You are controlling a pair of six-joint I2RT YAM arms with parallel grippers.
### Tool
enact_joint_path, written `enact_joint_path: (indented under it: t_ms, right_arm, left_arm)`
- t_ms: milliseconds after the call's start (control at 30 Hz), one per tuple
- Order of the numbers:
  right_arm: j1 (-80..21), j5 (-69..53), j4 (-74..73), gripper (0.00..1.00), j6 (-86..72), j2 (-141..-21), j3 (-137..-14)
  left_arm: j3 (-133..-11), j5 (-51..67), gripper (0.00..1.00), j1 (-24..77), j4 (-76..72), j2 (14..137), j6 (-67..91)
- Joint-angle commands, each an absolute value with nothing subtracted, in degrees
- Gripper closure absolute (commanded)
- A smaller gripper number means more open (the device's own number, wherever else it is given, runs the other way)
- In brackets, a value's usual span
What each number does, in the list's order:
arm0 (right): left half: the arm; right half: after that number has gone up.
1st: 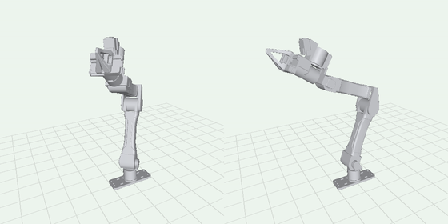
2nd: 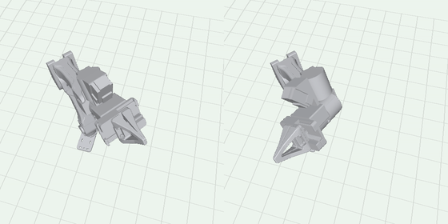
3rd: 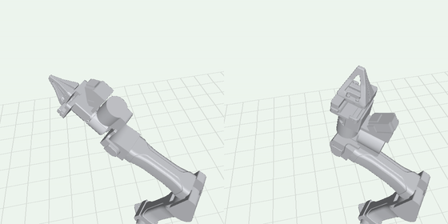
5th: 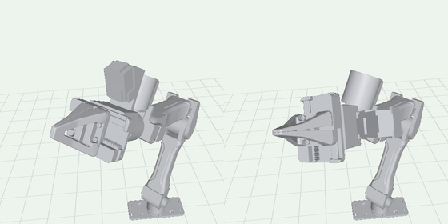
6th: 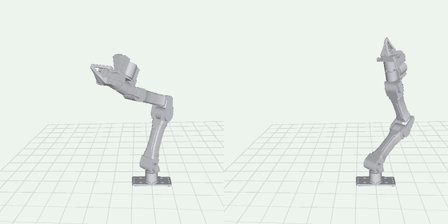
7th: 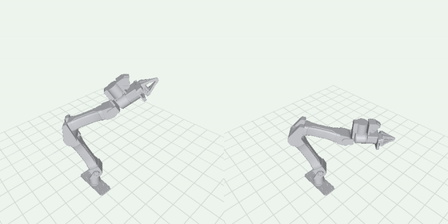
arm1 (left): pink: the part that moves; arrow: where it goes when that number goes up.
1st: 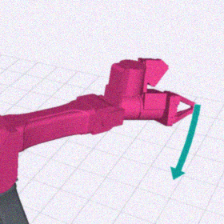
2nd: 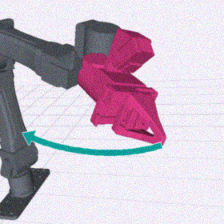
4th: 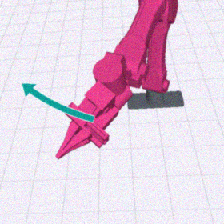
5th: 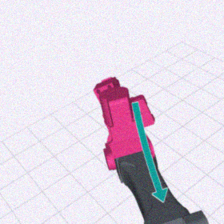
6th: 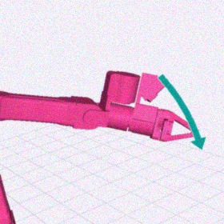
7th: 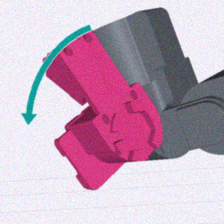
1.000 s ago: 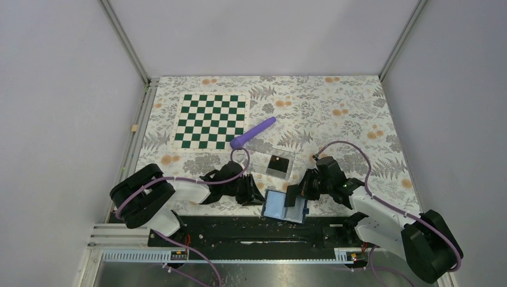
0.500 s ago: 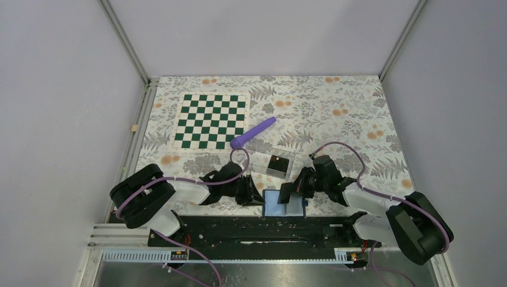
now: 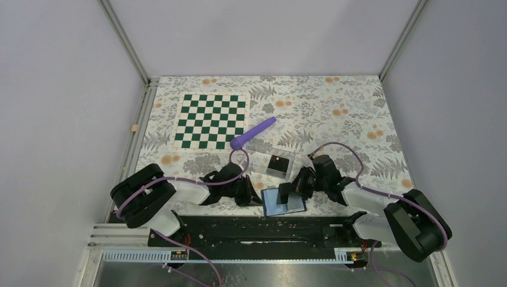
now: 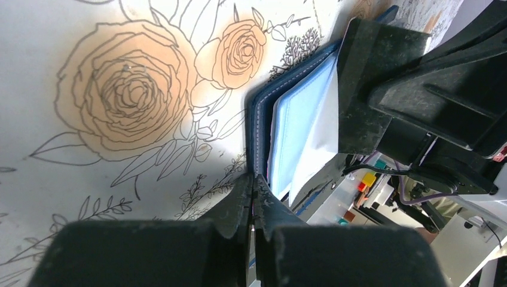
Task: Put the credit cards into the card holder
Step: Insert the credit card into the card holder.
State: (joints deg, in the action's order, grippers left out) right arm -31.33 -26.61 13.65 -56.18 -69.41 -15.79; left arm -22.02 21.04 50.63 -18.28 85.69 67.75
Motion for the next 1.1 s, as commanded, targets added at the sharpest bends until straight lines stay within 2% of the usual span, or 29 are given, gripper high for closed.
enact_joint_path:
  t_ms: [0, 433, 733, 1067]
  right_arm:
    - [-31.35, -28.61, 6.65, 1.00, -55.35, -67.03, -16.71]
    - [-33.51, -31.60, 5.63, 1.00, -58.27, -68.77, -16.12]
    - [-34.08, -30.76, -4.70, 1.00, -53.17, -65.94, -19.09]
    - [-36.45, -33.78, -0.60, 1.00, -51.19, -72.95, -21.44]
  left_arm:
    - [-21.32, 16.97, 1.00, 50.99, -15.02, 89.32, 66.09]
    - [-21.83, 17.14, 1.00, 50.98, -17.03, 90.52, 67.49]
    - [-24.50, 17.53, 1.00, 51.04, -14.78, 91.89, 65.08]
    - [-28.59, 17.91, 1.00, 51.02, -10.70, 93.27, 61.83]
